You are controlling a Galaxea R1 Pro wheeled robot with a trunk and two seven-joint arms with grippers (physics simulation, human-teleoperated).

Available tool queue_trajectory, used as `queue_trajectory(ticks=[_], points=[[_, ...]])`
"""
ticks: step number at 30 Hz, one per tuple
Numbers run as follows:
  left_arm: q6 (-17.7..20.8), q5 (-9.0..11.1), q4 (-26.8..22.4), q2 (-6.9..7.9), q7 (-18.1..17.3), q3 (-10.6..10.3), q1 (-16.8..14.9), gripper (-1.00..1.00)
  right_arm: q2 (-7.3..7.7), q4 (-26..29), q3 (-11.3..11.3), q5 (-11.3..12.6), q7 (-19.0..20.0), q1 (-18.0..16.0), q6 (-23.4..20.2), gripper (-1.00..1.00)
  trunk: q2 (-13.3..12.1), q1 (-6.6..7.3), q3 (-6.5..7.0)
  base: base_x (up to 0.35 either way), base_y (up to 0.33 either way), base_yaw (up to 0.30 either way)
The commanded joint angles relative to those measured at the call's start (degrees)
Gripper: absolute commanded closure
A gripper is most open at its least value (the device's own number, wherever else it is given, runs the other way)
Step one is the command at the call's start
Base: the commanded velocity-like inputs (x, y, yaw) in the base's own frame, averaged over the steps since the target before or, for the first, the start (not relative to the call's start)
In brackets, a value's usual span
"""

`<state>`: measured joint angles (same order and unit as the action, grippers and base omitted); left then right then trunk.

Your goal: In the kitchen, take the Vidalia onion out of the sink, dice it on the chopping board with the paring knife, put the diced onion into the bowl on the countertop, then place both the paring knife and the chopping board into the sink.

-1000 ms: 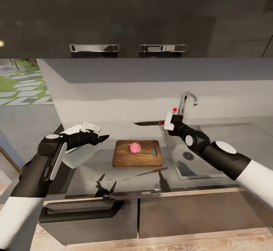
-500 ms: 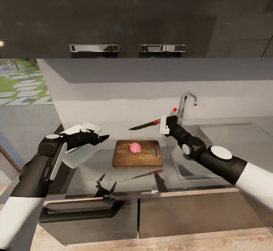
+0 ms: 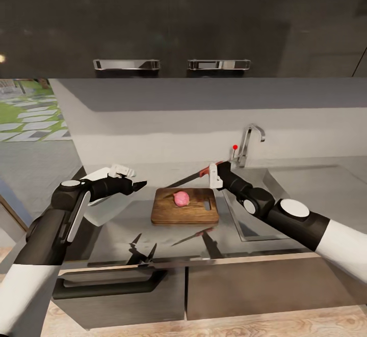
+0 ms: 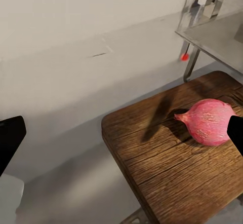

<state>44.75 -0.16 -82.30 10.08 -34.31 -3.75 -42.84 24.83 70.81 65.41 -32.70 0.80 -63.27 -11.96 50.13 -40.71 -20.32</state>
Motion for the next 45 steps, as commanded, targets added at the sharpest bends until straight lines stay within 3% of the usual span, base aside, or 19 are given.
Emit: queue_trajectory(ticks=[1, 22, 24, 28, 29, 30, 39, 43, 45], points=[[0.34, -0.02, -0.05, 0.03, -0.14, -0.03, -0.06, -1.0, 0.05, 0.12, 0.21, -0.61, 0.07, -0.1, -0.42, 1.0, 0.06, -0.01, -0.08, 0.0, 0.0, 0.0], [0.36, -0.07, -0.07, -0.08, -0.13, -0.34, -0.06, -1.0, 0.05, 0.12, 0.92, -0.61, 0.08, -0.1, -0.52, 1.0, 0.06, -0.01, -0.08, 0.0, 0.0, 0.0], [0.36, -0.08, -0.17, -0.12, -0.14, -1.63, -0.06, -1.0, 0.05, 0.12, 0.99, -0.61, 0.08, -0.1, -0.52, 1.0, 0.06, -0.01, -0.08, 0.0, 0.0, 0.0], [0.35, -0.03, -0.32, -0.14, -0.14, -6.59, -0.06, -1.0, 0.05, 0.12, 1.03, -0.61, 0.14, -0.1, -0.52, 1.0, 0.06, -0.01, -0.08, 0.0, 0.0, 0.0], [0.34, -0.03, -0.38, -0.14, -0.14, -8.8, -0.06, -1.0, 0.05, 0.12, 1.03, -0.61, 0.16, -0.1, -0.52, 1.0, 0.06, -0.01, -0.08, 0.0, 0.0, 0.0], [0.34, -0.02, -0.39, -0.14, -0.14, -9.37, -0.06, -1.0, 0.05, 0.12, 1.03, -0.61, 0.16, -0.1, -0.52, 1.0, 0.06, -0.01, -0.08, 0.0, 0.0, 0.0], [0.36, -0.03, -0.41, -0.14, -0.14, -10.48, -0.06, -1.0, -0.13, 0.12, 0.7, -0.56, 0.16, -0.1, -0.68, 1.0, 0.06, -0.01, -0.08, 0.0, 0.0, 0.0], [0.4, -0.05, -0.41, -0.13, -0.14, -10.66, -0.06, -1.0, -0.81, 0.05, 0.62, -0.53, 0.16, -0.1, -0.98, 1.0, 0.06, -0.01, -0.08, 0.0, 0.0, 0.0], [0.37, -0.03, -0.41, -0.14, -0.14, -11.24, -0.06, -1.0, -1.87, -0.52, 0.6, -0.52, 0.16, -0.1, -1.26, 1.0, 0.06, -0.01, -0.08, 0.0, 0.0, 0.0]])
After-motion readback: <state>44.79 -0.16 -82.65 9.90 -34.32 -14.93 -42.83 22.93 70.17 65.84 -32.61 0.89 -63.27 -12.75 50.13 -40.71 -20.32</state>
